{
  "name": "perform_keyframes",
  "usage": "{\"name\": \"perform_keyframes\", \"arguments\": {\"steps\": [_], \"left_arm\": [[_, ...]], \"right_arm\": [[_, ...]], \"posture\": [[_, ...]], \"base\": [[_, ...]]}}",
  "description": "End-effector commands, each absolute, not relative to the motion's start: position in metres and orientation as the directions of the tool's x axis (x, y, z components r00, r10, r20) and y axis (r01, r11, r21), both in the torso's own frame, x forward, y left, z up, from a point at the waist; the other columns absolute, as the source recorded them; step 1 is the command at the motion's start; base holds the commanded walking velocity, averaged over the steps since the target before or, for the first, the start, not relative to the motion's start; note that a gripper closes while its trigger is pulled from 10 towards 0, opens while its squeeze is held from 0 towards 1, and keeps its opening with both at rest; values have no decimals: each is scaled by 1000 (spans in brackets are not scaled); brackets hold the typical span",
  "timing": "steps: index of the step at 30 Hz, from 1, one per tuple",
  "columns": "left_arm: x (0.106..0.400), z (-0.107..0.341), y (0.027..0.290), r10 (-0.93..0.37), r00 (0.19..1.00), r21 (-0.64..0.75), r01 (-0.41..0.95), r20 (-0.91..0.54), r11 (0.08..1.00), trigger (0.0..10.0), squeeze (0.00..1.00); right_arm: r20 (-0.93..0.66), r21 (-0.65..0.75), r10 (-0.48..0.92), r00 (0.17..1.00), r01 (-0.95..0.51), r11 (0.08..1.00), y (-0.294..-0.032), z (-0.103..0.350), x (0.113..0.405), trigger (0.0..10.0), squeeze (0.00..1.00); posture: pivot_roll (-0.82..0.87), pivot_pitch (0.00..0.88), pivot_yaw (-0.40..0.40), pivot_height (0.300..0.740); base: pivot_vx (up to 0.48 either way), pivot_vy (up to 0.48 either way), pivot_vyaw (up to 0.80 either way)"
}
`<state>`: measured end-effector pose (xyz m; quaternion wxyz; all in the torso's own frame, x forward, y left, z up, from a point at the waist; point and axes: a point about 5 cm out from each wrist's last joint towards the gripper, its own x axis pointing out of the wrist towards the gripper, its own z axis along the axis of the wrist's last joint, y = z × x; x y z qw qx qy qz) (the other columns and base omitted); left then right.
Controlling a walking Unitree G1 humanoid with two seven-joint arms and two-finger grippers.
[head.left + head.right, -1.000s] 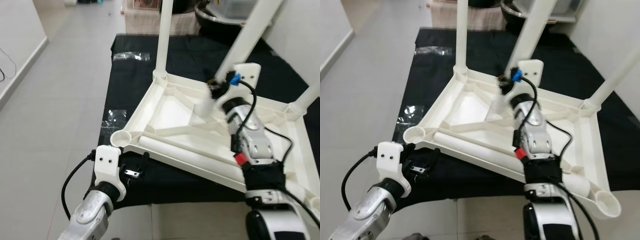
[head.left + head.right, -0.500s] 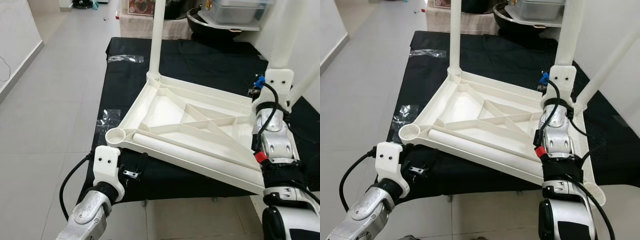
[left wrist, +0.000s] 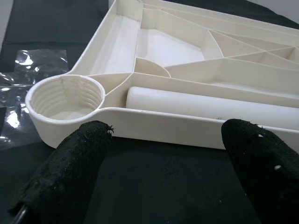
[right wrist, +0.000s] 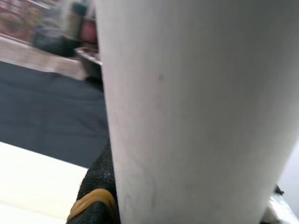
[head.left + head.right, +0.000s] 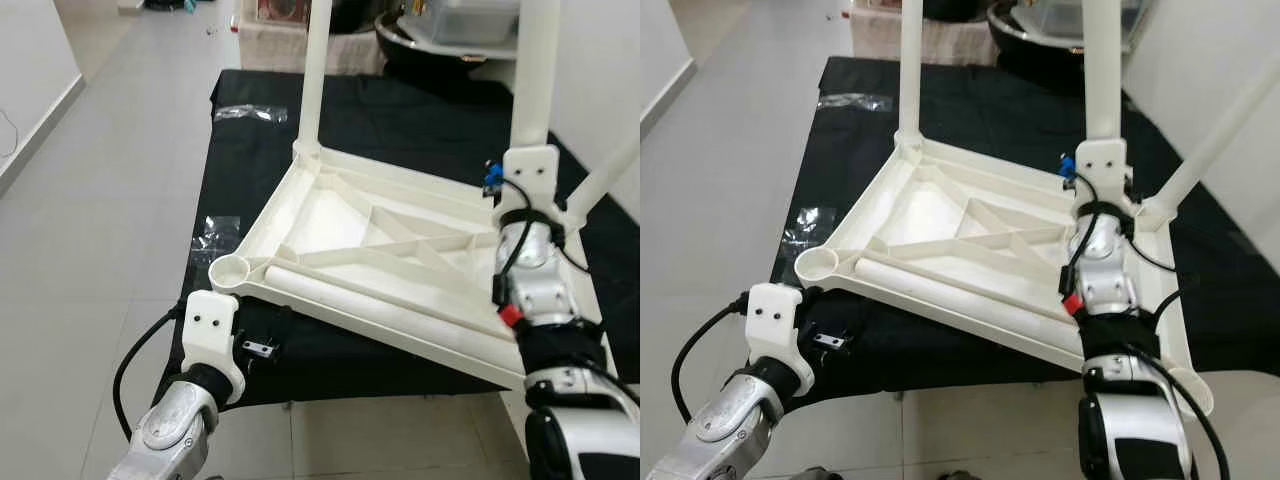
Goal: Building children table
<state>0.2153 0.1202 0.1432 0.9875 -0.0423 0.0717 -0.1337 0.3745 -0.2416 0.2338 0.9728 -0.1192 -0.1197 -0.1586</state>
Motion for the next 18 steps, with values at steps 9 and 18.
{"name": "perform_keyframes", "arguments": {"steps": [9, 18], "left_arm": [[215, 139, 121, -281, 946, -118, 264, -160, 957, 10000, 0], [215, 138, 121, -285, 943, -115, 268, -171, 956, 10000, 0]], "right_arm": [[83, 257, -52, 995, 29, 966, -240, 224, 382, 10000, 0], [-94, 390, 180, 979, -130, 911, -237, 213, 384, 10000, 0]], "posture": [[79, 196, -108, 740], [69, 182, -106, 740]], "base": [[0, 0, 0], [0, 0, 0]]}}
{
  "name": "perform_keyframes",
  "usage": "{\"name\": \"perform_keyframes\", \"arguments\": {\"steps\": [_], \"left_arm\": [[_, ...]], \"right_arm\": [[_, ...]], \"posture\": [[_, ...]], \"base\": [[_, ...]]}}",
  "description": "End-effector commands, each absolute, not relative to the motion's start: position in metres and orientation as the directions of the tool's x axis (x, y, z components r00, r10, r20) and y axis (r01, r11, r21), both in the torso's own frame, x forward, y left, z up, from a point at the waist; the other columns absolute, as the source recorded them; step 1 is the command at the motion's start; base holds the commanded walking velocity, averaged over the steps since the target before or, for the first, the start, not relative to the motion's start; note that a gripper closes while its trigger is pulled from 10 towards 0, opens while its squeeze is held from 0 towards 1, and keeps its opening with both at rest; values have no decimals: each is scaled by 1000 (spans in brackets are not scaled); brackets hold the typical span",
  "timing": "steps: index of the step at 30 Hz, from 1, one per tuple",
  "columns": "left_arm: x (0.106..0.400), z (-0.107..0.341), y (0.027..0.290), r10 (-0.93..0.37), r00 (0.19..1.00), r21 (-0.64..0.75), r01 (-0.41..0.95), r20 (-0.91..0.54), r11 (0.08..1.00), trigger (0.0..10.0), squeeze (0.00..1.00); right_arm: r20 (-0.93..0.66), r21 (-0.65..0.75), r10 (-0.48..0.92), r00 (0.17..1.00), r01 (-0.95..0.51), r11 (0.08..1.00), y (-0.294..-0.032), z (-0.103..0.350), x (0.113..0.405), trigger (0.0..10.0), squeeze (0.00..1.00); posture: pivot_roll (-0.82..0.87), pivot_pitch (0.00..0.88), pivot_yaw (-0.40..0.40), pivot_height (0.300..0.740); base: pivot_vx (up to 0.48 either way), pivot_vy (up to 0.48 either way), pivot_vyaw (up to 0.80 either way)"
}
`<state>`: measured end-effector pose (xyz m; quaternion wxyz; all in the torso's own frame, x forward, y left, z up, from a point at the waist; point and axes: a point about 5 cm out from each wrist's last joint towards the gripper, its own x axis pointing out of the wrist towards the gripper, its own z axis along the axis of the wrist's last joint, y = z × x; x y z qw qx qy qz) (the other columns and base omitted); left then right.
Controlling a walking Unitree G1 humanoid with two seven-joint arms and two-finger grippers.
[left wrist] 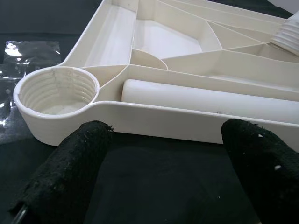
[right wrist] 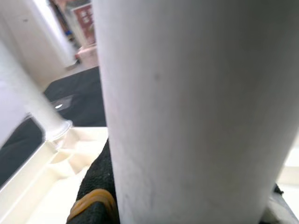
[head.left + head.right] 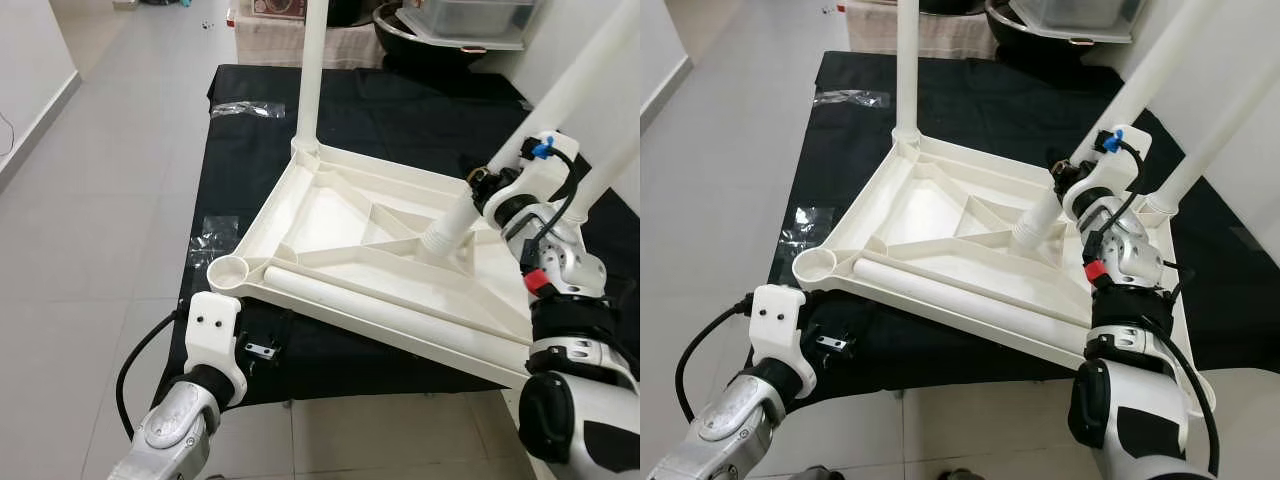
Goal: Building children table
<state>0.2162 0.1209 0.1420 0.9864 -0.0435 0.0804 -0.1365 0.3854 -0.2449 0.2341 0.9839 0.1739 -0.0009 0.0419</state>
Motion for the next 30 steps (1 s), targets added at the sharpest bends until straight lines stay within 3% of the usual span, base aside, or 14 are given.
{"name": "perform_keyframes", "arguments": {"steps": [1, 3, 5, 13, 20, 25, 26, 29, 30], "left_arm": [[215, 138, 120, -287, 943, -115, 270, -171, 956, 10000, 0], [215, 138, 120, -287, 943, -115, 270, -171, 956, 10000, 0], [215, 138, 120, -289, 942, -116, 272, -172, 955, 10000, 0], [215, 138, 119, -288, 941, -115, 271, -177, 956, 10000, 0], [215, 138, 119, -289, 940, -114, 272, -182, 955, 10000, 0], [215, 137, 119, -291, 939, -113, 273, -185, 955, 10000, 0], [215, 136, 119, -292, 938, -111, 275, -186, 955, 10000, 0], [215, 136, 119, -292, 938, -111, 275, -186, 955, 10000, 0], [215, 136, 119, -293, 938, -111, 276, -187, 955, 10000, 0]], "right_arm": [[-124, 385, 245, 962, -181, 905, -233, 210, 383, 10000, 0], [-124, 385, 245, 962, -181, 905, -233, 210, 383, 10000, 0], [-237, 354, 367, 900, -272, 895, -225, 194, 374, 10000, 0], [-367, 385, 446, 816, -303, 872, -222, 177, 365, 10000, 0], [-331, 438, 503, 798, -343, 831, -219, 186, 364, 10000, 0], [-225, 532, 591, 775, -410, 740, -218, 205, 361, 10000, 0], [-152, 555, 644, 749, -475, 683, -217, 216, 358, 10000, 0], [-152, 555, 644, 749, -475, 683, -217, 216, 358, 10000, 0], [-83, 563, 691, 718, -538, 627, -216, 226, 354, 10000, 0]], "posture": [[70, 181, -107, 740], [70, 181, -107, 740], [72, 182, -112, 740], [70, 182, -112, 740], [70, 185, -113, 740], [72, 182, -111, 740], [74, 183, -108, 740], [74, 183, -108, 740], [73, 182, -109, 740]], "base": [[0, 0, 0], [0, 0, 0], [0, 0, 0], [0, 0, 0], [0, 0, 0], [0, 0, 0], [0, 0, 0], [0, 0, 0], [0, 0, 0]]}}
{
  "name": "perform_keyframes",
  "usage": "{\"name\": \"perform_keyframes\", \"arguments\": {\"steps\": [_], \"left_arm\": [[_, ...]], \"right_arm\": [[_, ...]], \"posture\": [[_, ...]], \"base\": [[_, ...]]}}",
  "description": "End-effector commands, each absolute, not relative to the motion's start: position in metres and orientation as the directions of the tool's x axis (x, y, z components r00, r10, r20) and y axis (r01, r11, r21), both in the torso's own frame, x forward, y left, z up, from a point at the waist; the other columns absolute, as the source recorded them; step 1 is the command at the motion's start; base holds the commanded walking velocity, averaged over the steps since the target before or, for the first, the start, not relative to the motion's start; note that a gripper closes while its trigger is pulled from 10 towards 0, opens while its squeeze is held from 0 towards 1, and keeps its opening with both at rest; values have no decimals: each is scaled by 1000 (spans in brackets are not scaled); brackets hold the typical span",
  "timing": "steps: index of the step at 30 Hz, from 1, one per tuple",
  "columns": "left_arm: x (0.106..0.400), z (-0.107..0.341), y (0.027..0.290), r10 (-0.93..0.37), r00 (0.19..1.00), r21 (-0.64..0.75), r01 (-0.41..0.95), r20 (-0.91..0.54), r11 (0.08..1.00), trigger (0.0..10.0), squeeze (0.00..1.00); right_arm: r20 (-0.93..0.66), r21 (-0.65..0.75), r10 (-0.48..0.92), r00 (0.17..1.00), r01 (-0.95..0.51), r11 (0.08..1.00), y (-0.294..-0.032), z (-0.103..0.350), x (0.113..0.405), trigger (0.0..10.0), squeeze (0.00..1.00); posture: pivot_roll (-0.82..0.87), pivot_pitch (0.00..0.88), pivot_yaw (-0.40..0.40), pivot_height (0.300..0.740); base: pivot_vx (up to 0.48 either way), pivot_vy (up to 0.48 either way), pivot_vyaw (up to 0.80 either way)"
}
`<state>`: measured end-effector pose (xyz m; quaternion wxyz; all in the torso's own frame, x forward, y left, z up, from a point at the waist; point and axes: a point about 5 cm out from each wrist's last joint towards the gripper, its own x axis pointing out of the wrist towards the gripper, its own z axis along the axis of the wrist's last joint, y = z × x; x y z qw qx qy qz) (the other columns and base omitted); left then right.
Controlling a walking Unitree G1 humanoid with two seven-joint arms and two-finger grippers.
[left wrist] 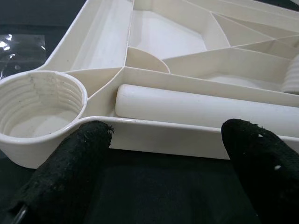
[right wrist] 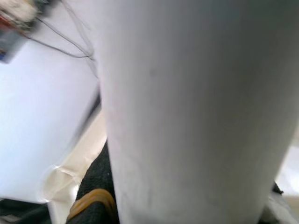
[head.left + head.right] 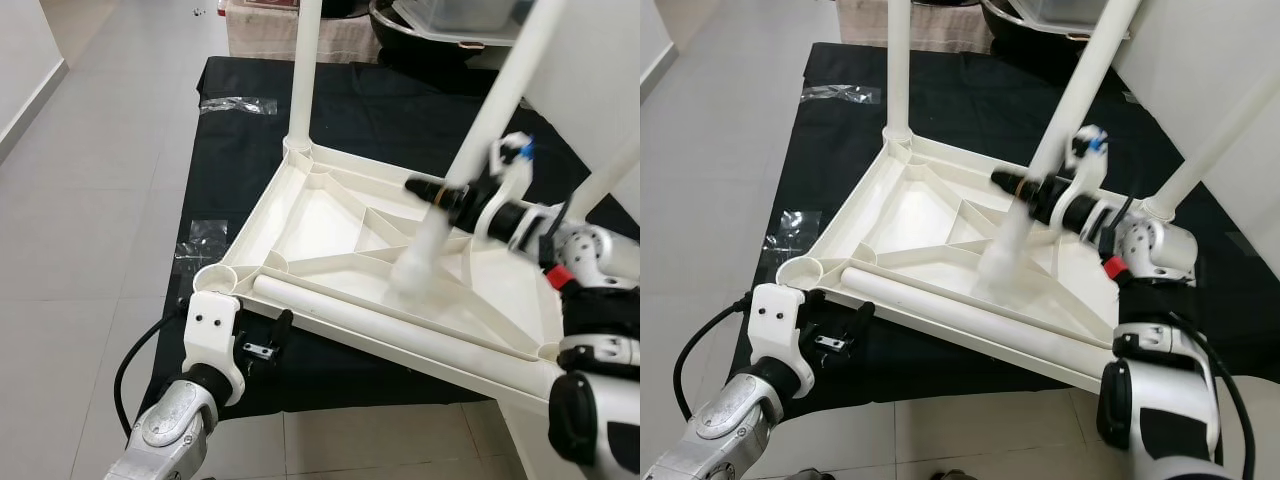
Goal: Building children table
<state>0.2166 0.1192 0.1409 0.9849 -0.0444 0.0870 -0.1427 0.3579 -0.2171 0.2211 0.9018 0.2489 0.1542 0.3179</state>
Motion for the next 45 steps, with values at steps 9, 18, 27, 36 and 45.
{"name": "perform_keyframes", "arguments": {"steps": [9, 18, 27, 36, 45], "left_arm": [[215, 136, 119, -294, 937, -108, 277, -189, 955, 10000, 0], [212, 135, 120, -300, 935, -98, 286, -189, 953, 10000, 0], [209, 135, 118, -305, 934, -98, 291, -189, 952, 10000, 0], [209, 135, 119, -300, 935, -109, 284, -189, 953, 10000, 0], [210, 134, 119, -299, 935, -108, 282, -193, 953, 10000, 0]], "right_arm": [[-148, 473, 743, 652, -613, 633, -213, 215, 341, 10000, 0], [-341, 299, 483, 806, -395, 869, -230, 184, 355, 10000, 0], [-219, -33, 140, 966, -151, 988, -261, 193, 367, 10000, 0], [40, -121, 119, 992, -113, 986, -254, 228, 373, 10000, 0], [218, 70, 261, 940, -282, 957, -231, 262, 375, 10000, 0]], "posture": [[72, 180, -107, 740], [76, 162, -107, 740], [81, 163, -113, 740], [79, 165, -114, 740], [79, 165, -117, 740]], "base": [[0, 0, 0], [0, 0, 0], [0, 0, 0], [0, 0, 0], [0, 0, 0]]}}
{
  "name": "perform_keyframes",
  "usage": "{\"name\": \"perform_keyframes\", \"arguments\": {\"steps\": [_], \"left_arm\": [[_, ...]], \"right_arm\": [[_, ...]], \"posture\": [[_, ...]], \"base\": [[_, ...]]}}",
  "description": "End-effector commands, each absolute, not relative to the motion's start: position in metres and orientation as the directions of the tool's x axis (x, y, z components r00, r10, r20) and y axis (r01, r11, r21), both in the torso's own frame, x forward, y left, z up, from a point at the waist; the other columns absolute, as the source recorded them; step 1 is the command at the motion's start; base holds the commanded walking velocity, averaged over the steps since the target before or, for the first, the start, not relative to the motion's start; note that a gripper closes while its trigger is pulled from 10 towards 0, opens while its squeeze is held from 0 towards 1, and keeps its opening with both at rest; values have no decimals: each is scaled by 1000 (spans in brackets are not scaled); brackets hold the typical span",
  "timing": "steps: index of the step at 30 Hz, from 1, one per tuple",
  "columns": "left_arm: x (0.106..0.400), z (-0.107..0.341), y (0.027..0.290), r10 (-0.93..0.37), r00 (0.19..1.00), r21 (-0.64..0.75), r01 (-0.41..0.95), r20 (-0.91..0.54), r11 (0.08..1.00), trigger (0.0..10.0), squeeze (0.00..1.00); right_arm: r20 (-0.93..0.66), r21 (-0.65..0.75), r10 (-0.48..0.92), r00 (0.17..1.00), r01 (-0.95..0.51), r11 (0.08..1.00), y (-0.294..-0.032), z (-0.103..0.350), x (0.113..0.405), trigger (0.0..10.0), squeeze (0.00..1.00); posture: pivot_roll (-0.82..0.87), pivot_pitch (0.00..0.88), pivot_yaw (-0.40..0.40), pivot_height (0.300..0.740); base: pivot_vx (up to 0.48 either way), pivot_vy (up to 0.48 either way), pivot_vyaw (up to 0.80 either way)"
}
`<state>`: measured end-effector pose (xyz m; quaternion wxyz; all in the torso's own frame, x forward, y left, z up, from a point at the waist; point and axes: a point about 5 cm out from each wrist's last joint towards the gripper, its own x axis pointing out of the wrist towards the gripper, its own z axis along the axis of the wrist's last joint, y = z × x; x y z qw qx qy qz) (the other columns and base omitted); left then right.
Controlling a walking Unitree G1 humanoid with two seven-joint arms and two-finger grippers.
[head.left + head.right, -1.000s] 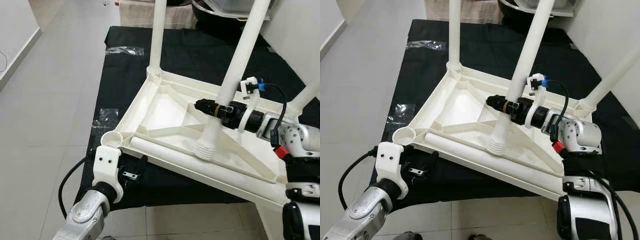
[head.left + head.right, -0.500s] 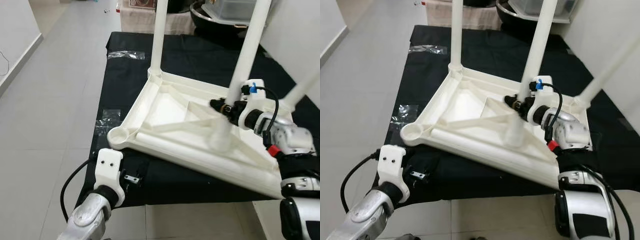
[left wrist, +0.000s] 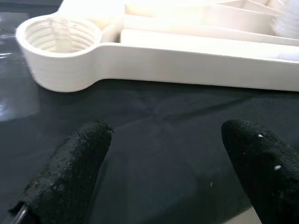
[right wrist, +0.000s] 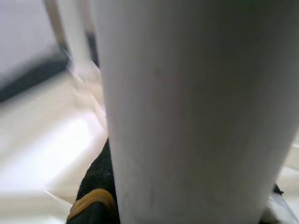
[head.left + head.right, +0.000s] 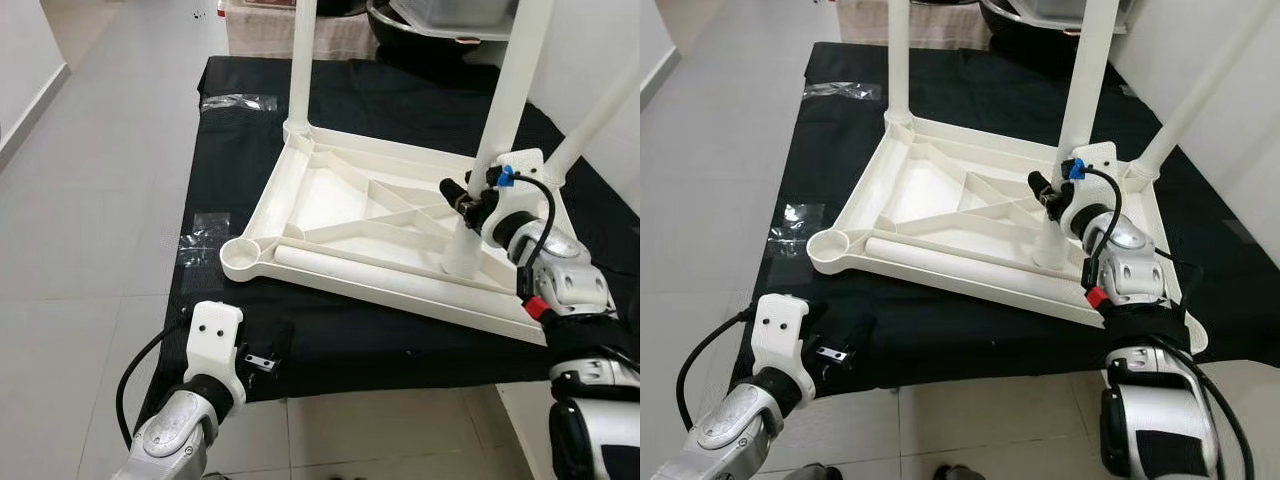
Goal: Building children table
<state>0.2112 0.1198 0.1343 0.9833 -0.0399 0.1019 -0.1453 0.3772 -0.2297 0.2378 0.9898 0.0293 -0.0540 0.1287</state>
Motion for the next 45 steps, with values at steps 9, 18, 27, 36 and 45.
{"name": "perform_keyframes", "arguments": {"steps": [9, 18, 27, 36, 45], "left_arm": [[210, 134, 117, -300, 934, -113, 283, -192, 952, 10000, 0], [212, 145, 123, -235, 964, -86, 225, -121, 970, 10000, 0], [209, 150, 127, -161, 983, -37, 159, -84, 987, 10000, 0], [209, 146, 125, -177, 979, -22, 176, -100, 984, 10000, 0], [210, 147, 123, -190, 978, 10, 191, -89, 981, 10000, 0]], "right_arm": [[492, 308, 594, 636, -766, 564, -185, 322, 352, 10000, 0], [457, 336, 425, 781, -594, 731, -161, 314, 375, 10000, 0], [402, 157, 312, 861, -400, 903, -135, 282, 378, 10000, 0], [423, 155, 271, 865, -364, 919, -135, 276, 377, 10000, 0], [424, 145, 253, 870, -341, 929, -135, 273, 376, 10000, 0]], "posture": [[75, 163, -117, 740], [72, 168, -125, 740], [86, 165, -137, 740], [83, 159, -132, 740], [84, 161, -132, 740]], "base": [[0, 0, 0], [0, 0, 0], [0, 0, 0], [0, 395, 0], [124, 385, 0]]}}
